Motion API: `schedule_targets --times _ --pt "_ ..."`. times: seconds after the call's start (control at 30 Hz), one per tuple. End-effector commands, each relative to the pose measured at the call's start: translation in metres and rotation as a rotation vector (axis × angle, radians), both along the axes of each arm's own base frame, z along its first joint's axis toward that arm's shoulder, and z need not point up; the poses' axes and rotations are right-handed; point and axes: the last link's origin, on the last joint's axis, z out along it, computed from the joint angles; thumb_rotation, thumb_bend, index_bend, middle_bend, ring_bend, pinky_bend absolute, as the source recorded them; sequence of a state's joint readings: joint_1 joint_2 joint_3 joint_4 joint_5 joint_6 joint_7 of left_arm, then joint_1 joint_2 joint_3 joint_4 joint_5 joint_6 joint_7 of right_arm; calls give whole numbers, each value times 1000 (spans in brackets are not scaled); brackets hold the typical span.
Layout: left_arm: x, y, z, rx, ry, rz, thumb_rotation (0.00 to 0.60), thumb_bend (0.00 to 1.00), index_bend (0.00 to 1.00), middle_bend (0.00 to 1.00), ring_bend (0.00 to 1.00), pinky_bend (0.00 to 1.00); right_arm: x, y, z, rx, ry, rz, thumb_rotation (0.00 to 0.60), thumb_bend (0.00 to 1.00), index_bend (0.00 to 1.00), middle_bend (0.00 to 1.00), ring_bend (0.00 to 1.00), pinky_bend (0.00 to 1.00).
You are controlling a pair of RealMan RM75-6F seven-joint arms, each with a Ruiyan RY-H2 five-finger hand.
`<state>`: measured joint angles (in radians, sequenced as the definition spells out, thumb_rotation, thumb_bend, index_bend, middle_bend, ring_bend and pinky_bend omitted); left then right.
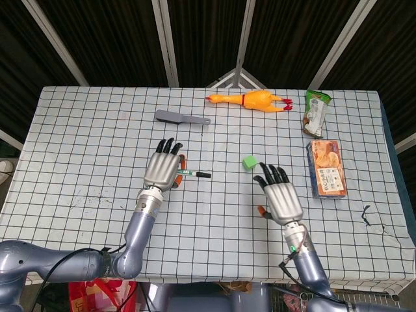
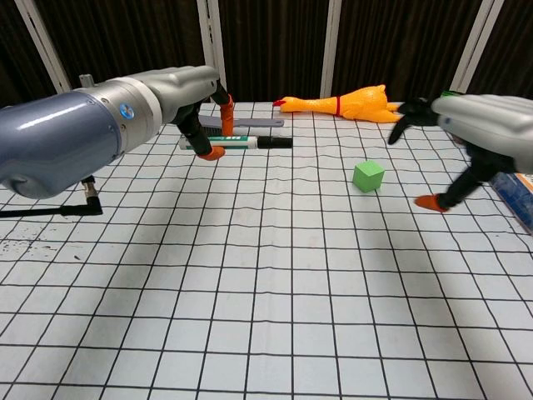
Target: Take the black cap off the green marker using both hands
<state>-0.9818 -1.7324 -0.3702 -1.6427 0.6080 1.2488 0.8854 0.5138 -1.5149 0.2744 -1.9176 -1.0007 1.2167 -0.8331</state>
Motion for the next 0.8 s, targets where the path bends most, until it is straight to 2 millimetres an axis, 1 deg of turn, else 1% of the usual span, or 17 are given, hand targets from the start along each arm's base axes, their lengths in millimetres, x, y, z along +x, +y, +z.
schedule_targets --times 0.03,0.13,0.33,0.47,0.57,0.8 --pt "2 0 -1 0 1 0 600 507 591 138 0 0 49 -9 -18 39 -41 15 600 270 291 34 26 92" --pt "5 -1 -4 -1 -8 1 600 507 591 139 0 0 71 -13 -29 63 -63 8 600 270 315 34 29 92" --pt "5 -1 -13 -15 -2 6 600 507 591 139 0 0 93 -17 -41 65 -68 5 600 269 346 34 38 92" --pt "5 -1 -17 -21 -5 7 600 507 591 139 0 0 100 -21 -42 52 -75 -6 600 269 350 34 38 92" --pt "4 -1 -20 -24 -2 8 600 507 592 139 0 0 105 -29 -38 24 -81 -33 600 269 349 34 38 92" --pt "5 -1 -21 -22 -19 6 600 507 591 139 0 0 109 -35 -42 19 -86 -58 600 270 363 33 40 92"
